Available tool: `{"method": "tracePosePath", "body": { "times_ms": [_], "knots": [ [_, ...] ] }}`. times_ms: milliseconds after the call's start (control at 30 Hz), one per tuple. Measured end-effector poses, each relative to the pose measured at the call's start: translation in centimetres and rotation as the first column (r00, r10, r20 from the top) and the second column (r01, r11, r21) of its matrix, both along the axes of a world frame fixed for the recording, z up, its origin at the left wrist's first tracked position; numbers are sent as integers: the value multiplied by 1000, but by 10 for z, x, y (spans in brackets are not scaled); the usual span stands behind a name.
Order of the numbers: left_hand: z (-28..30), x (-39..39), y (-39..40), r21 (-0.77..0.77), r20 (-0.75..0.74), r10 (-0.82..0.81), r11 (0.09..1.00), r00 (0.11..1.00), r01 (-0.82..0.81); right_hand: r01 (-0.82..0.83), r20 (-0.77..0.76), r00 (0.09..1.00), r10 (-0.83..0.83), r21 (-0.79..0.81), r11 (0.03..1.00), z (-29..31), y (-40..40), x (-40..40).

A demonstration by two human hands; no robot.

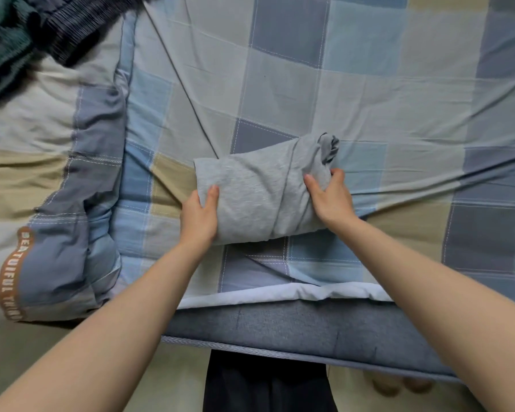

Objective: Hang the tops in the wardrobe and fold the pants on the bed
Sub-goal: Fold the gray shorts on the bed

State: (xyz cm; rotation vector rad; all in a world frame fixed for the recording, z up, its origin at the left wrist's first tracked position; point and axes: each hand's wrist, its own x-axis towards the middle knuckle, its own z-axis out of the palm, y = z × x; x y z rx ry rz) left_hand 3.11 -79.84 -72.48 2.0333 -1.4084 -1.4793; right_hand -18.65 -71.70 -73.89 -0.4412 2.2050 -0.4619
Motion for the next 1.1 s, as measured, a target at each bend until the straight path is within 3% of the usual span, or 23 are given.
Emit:
{"method": "tracePosePath", "body": {
  "times_ms": [100,233,333,433,533,633,700,800,867,967,1100],
  "knots": [
    [4,2,3,-74,45,30,997,999,-26,-86,-49,995,84,-48,995,1,-1,-6],
    [3,8,9,-48,70,29,999,997,-26,-114,-196,974,116,22,993,2,-1,-20],
    [1,8,9,-59,57,50,997,997,-46,-19,-164,986,10,-56,998,6,-15,-18],
    [1,6,8,-79,45,54,996,997,-51,-97,-120,988,98,15,995,1,-32,-13],
    [4,7,9,-133,31,66,989,997,-61,-27,-133,991,3,-179,984,2,-37,-16],
    [4,12,12,-177,24,112,978,993,-106,165,-8,982,-187,-429,888,9,-25,-20],
    [-1,13,14,-154,52,116,982,992,-107,167,-5,983,-182,-376,912,5,-14,-20],
    [-13,15,16,-48,133,103,994,986,-98,120,-31,992,-123,-103,987,-10,-4,-20],
    [-17,17,14,-20,181,114,993,977,-112,157,-30,987,-158,-34,987,-12,-4,-20],
    [-16,15,11,10,167,170,985,971,-174,169,-19,985,-171,-77,983,-5,-8,-16],
    [-14,12,14,65,45,65,996,997,-68,182,223,964,-148,-144,973,1,0,-4]
  ]
}}
